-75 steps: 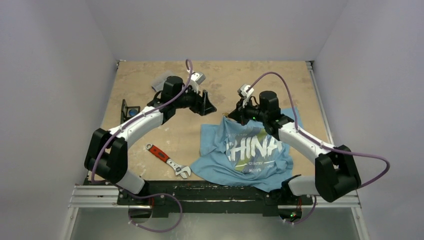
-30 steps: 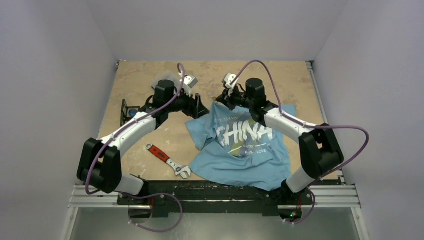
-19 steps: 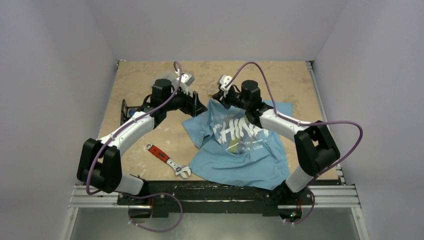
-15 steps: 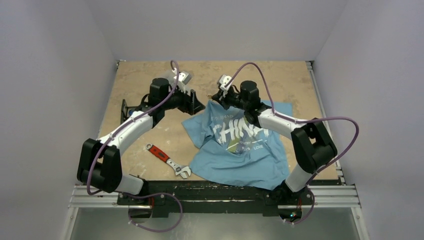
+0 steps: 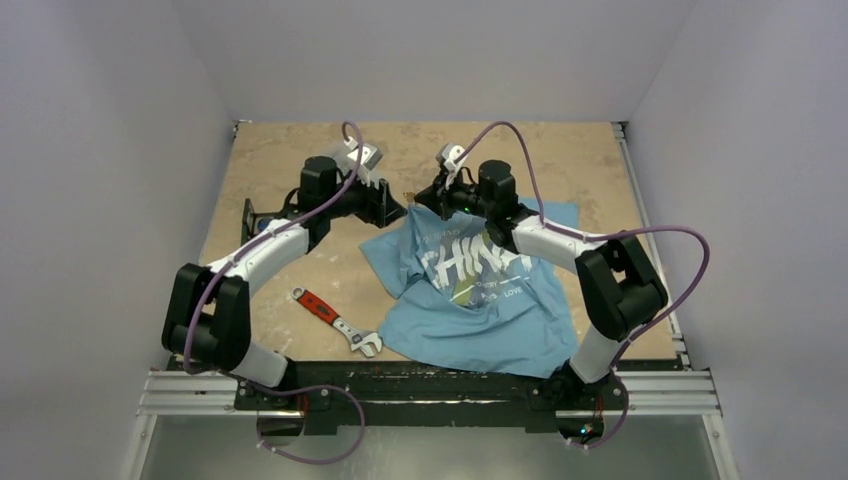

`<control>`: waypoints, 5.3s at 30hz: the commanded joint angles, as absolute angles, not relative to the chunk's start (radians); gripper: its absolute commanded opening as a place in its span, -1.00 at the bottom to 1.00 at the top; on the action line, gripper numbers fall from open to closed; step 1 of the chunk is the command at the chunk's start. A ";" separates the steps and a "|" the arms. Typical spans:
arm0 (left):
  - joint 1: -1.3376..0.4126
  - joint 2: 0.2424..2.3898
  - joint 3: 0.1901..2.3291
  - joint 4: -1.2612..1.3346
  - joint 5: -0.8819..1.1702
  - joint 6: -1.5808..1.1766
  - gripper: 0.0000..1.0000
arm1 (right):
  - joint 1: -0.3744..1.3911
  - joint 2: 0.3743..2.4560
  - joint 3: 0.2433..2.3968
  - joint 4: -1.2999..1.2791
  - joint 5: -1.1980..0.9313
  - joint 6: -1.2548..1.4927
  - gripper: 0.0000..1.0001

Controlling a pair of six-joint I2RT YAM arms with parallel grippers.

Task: Remove the brooch from the garment

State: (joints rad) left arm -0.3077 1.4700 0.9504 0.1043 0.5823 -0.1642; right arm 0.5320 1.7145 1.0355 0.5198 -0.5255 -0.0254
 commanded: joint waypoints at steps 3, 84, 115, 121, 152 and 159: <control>-0.316 1.570 0.954 0.273 0.667 -0.178 0.24 | 0.530 1.653 1.074 0.536 -0.547 -0.036 -1.00; -0.492 1.302 1.200 0.063 0.902 -0.409 0.24 | 0.327 1.420 1.183 0.263 -1.270 0.643 -1.00; -0.509 1.353 1.216 0.035 0.833 -0.354 -0.12 | 0.329 1.415 1.189 0.245 -1.298 0.618 -1.00; -0.511 1.362 1.237 0.002 0.791 -0.333 -0.25 | 0.330 1.414 1.192 0.245 -1.298 0.615 -1.00; -0.513 1.324 1.244 -0.039 0.875 -0.301 -0.05 | 0.328 1.413 1.212 0.143 -1.278 0.525 -1.00; -0.478 1.320 1.240 0.027 0.902 -0.386 0.05 | 0.328 1.412 1.215 0.123 -1.281 0.506 -1.00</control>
